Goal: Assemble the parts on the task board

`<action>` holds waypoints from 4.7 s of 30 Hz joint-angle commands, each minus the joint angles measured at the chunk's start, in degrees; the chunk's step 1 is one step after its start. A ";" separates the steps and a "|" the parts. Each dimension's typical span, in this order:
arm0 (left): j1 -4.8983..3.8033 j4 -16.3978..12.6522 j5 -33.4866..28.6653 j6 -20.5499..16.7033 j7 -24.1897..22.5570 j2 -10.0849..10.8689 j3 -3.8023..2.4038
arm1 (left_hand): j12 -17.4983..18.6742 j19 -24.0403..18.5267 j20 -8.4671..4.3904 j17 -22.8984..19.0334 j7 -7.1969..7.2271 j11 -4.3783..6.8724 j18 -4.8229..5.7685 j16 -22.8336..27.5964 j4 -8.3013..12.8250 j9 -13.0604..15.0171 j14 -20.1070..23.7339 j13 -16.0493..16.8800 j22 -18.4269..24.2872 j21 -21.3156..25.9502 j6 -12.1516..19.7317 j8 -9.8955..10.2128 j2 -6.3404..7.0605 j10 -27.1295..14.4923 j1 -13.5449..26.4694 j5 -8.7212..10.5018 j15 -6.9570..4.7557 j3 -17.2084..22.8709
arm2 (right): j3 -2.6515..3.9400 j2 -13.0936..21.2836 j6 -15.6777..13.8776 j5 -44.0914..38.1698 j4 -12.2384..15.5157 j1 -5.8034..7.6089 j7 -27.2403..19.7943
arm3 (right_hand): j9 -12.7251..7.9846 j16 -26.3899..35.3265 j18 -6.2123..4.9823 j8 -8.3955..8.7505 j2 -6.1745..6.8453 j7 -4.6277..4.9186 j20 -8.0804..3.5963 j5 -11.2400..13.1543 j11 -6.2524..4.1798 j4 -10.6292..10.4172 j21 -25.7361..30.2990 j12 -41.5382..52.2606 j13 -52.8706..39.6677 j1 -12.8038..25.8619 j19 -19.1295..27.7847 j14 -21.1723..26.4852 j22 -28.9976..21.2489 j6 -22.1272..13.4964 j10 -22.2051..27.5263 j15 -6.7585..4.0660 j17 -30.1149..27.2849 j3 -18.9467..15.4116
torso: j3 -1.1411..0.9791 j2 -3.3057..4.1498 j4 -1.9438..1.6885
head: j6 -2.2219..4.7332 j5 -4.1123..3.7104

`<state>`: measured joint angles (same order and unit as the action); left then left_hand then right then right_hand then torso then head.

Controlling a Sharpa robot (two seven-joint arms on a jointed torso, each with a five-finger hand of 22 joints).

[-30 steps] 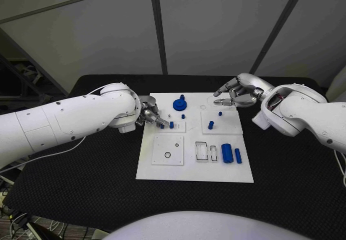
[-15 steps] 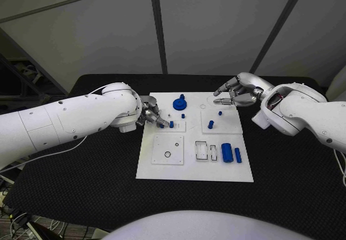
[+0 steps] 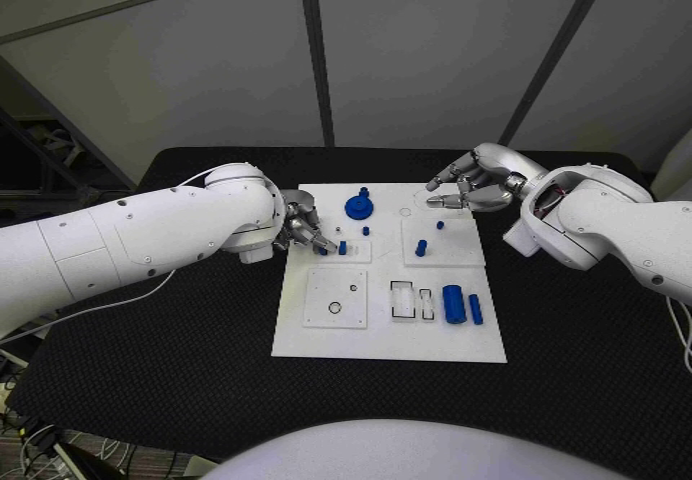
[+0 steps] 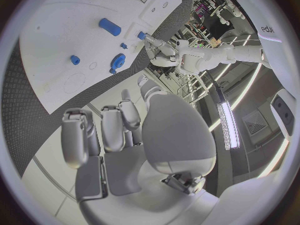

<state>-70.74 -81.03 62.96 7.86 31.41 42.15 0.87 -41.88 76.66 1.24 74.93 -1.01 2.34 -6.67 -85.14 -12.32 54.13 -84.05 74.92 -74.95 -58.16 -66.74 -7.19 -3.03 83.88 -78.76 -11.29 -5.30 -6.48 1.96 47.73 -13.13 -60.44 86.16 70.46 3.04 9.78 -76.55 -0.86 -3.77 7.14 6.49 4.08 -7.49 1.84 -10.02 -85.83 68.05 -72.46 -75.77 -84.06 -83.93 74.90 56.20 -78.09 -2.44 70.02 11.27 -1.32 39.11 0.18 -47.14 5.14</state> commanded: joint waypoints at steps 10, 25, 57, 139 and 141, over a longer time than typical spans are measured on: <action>0.08 -0.12 0.34 1.61 0.10 0.13 0.09 | -0.38 0.06 -0.28 7.35 -0.03 0.26 0.24 -0.27 0.15 0.12 -4.20 0.76 -1.02 -0.43 0.04 -0.39 0.37 1.32 -0.01 0.00 -0.31 -0.86 | 0.03 -0.07 0.14 -0.14 0.01 0.10 -0.40 | 0.08 0.33 -0.50 -0.02 -0.50 0.03 -0.35 -0.18 -0.13 -0.25 0.33 0.33 -0.01 0.13 -2.84 -1.81 10.09 0.28 -0.17 -0.19 0.04 -0.07 | 0.02 -0.03 0.00 | -0.02 0.08; 0.08 0.02 0.32 1.98 0.14 0.12 0.09 | -0.93 0.17 -0.21 7.66 -0.04 0.24 0.29 -0.46 -1.52 0.14 -4.28 0.64 -1.43 -0.78 -0.11 -0.68 0.87 1.46 2.48 -3.61 -0.26 -3.65 | 0.03 -0.12 0.11 -0.14 -0.05 0.10 -0.42 | 0.08 0.33 -0.50 -0.02 -0.50 0.03 -0.35 -0.18 -0.13 -0.25 0.33 0.33 -0.01 0.13 -2.84 -1.81 10.09 0.28 -0.17 -0.19 0.04 -0.07 | -0.01 0.01 -0.01 | -0.06 0.09; 0.08 0.32 -4.19 -0.61 -1.05 0.30 0.07 | -0.72 -0.08 -0.12 7.61 -0.71 -0.04 0.30 -0.36 7.69 0.59 -4.22 -0.51 -2.08 -0.55 2.36 -0.48 -3.52 0.60 -8.12 -8.09 0.00 6.38 | 0.03 -0.02 0.37 -0.14 0.03 0.10 -0.36 | 0.14 0.30 -0.49 -0.03 -0.56 0.02 -0.35 -0.20 -0.14 -0.34 0.32 0.45 -0.08 0.12 -2.87 -1.85 10.13 0.31 -0.24 -0.20 0.15 -0.05 | -0.01 -0.02 -0.03 | -0.08 0.11; -6.13 15.37 -3.47 21.70 -1.72 -10.14 2.38 | -4.26 -1.48 0.54 7.54 -2.16 -1.15 0.03 -0.36 18.11 5.47 -3.75 0.34 -3.67 0.37 4.60 -2.44 6.06 -0.40 6.21 -24.62 0.74 31.85 | 0.03 -0.84 0.08 -0.16 -0.01 0.10 -0.61 | 0.18 0.23 -0.46 -0.05 -0.58 0.01 -0.35 -0.22 -0.14 -0.45 0.25 0.48 -0.09 0.20 -2.93 -1.88 10.22 0.36 -0.27 -0.20 0.28 -0.08 | 0.04 0.01 -0.01 | -0.12 1.07; -6.09 15.36 -3.40 21.58 -1.65 -10.21 2.40 | -4.26 -1.48 0.54 7.54 -2.16 -1.15 0.03 -0.36 18.11 5.47 -3.75 0.34 -3.67 0.37 4.60 -2.44 6.06 -0.40 6.21 -24.62 0.74 31.85 | 0.03 -0.86 0.09 -0.16 -0.03 0.10 -0.63 | 0.18 0.23 -0.46 -0.05 -0.58 0.01 -0.35 -0.22 -0.14 -0.45 0.25 0.48 -0.09 0.20 -2.93 -1.88 10.22 0.36 -0.27 -0.20 0.28 -0.08 | 0.02 0.00 -0.04 | -0.11 1.03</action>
<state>-76.81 -65.68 58.41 29.84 30.09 32.03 3.27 -45.87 75.01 1.65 74.92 -3.09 1.29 -6.67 -85.20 -7.42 59.55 -83.86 74.95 -74.91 -57.40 -62.47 -9.37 3.73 83.06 -72.51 -35.59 -4.29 11.88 1.96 46.93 -13.08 -60.50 86.08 70.46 2.99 9.87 -76.55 -0.87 -3.77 7.14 6.49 4.08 -7.49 1.84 -10.17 -85.83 68.33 -72.46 -75.77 -84.06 -83.93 74.90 56.20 -78.09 -2.44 70.22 11.12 -1.31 39.12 0.18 -47.24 6.25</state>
